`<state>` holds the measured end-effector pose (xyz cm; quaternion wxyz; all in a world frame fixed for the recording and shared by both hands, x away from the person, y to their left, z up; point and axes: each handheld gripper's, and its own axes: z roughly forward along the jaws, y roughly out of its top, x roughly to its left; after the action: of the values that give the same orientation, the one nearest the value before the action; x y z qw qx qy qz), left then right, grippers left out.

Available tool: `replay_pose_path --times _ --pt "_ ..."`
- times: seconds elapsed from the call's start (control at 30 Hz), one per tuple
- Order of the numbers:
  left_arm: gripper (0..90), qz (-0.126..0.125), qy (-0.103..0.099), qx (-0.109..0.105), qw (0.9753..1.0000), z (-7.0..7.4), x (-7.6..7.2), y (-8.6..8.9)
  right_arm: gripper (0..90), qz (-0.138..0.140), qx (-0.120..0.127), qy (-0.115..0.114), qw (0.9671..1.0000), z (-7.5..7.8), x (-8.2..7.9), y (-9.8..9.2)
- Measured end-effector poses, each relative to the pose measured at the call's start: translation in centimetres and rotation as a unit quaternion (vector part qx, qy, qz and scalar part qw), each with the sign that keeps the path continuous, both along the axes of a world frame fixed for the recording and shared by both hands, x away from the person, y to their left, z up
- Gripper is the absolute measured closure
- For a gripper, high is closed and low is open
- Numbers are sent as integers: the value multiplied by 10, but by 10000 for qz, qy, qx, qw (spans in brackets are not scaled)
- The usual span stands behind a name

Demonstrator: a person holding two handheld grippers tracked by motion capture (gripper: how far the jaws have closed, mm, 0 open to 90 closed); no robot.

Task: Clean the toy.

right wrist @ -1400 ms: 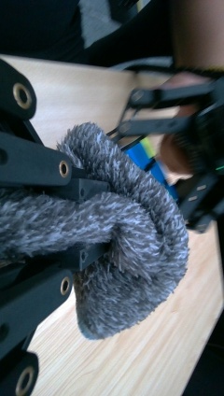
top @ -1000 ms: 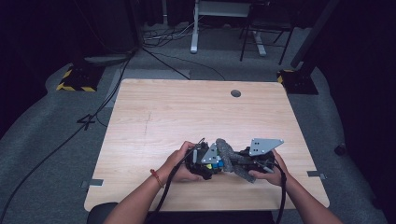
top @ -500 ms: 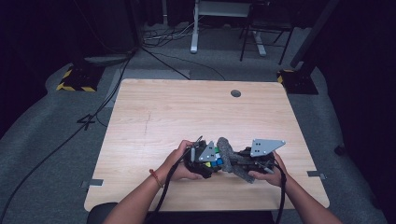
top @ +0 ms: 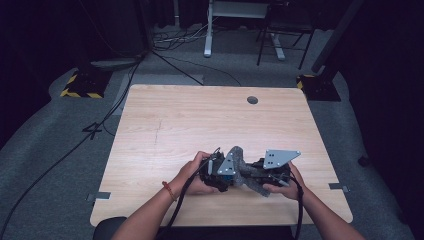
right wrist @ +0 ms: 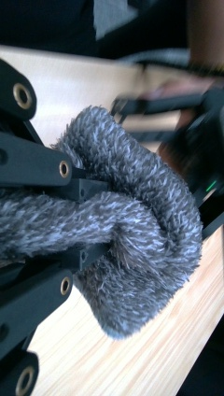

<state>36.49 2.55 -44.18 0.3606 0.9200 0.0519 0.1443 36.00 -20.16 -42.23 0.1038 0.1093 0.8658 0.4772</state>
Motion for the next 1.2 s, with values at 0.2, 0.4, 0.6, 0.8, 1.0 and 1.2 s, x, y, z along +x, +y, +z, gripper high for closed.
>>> replay_pose_path --times 0.2,0.4,0.6,0.8,1.0,1.2 --pt "332 85 -26 -373 9993 11 2 14 761 -394 -180 242 9988 -12 15 -15" --pt "331 25 3 -473 9989 12 0 15 760 -269 -48 463 9986 -18 19 -15" --pt "326 29 15 -132 9999 3 0 7 762 23 366 407 9985 -8 12 -15" --pt "330 25 96 -117 9999 0 1 2 762 82 338 216 9992 -1 3 -10" --pt "332 47 133 -411 9991 6 2 7 761 -76 309 292 9991 -6 10 -13" --pt "332 55 99 -595 9982 12 2 12 761 -85 67 500 9987 -19 14 -9"
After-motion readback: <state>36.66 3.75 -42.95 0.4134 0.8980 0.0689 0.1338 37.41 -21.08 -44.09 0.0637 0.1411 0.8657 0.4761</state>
